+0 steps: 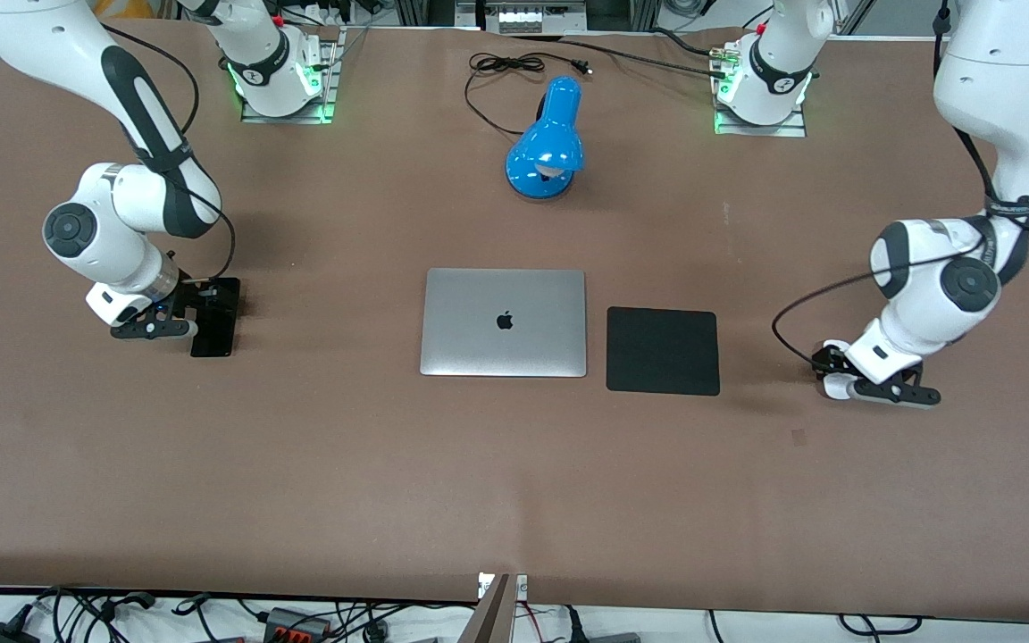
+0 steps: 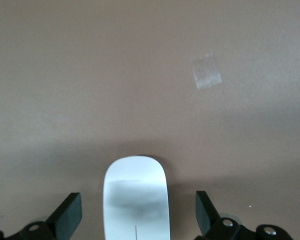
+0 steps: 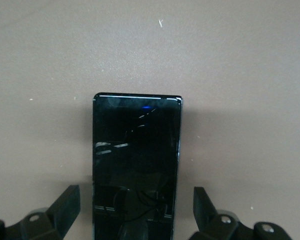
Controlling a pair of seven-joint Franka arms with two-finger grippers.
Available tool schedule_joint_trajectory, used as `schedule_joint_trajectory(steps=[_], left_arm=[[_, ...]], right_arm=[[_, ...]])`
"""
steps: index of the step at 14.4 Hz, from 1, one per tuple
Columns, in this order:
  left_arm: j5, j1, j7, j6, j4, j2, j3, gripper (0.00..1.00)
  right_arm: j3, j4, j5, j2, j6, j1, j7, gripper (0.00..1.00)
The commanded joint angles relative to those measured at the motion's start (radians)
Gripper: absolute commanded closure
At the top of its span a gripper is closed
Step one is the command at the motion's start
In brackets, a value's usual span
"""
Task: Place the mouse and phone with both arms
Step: 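Lower the right gripper onto the black phone while the left gripper reaches the mouse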
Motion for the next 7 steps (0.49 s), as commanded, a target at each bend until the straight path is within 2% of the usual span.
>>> schedule_joint_trajectory(steps=[1, 3, 4, 6, 7], left_arm=[[0.012, 0.021, 0.025, 0.098, -0.067, -0.004, -0.008, 0.00], [0.012, 0.037, 0.027, 0.098, -0.070, 0.004, -0.009, 0.00], [0.012, 0.037, 0.025, 0.098, -0.070, 0.013, -0.011, 0.04], [0.012, 0.042, 0.024, 0.097, -0.070, 0.016, -0.011, 0.27], [0.012, 0.041, 0.022, 0.094, -0.067, 0.015, -0.011, 0.38]], right_arm=[[0.002, -0.002, 0.006, 0.023, 0.026, -0.007, -0.026, 0.00], [0.002, -0.001, 0.004, 0.031, 0.027, -0.005, -0.026, 0.00], [0.002, -0.001, 0.004, 0.032, 0.029, -0.005, -0.026, 0.00], [0.002, -0.001, 0.004, 0.039, 0.029, -0.004, -0.026, 0.00], [0.002, -0.001, 0.004, 0.039, 0.029, -0.004, -0.028, 0.03]])
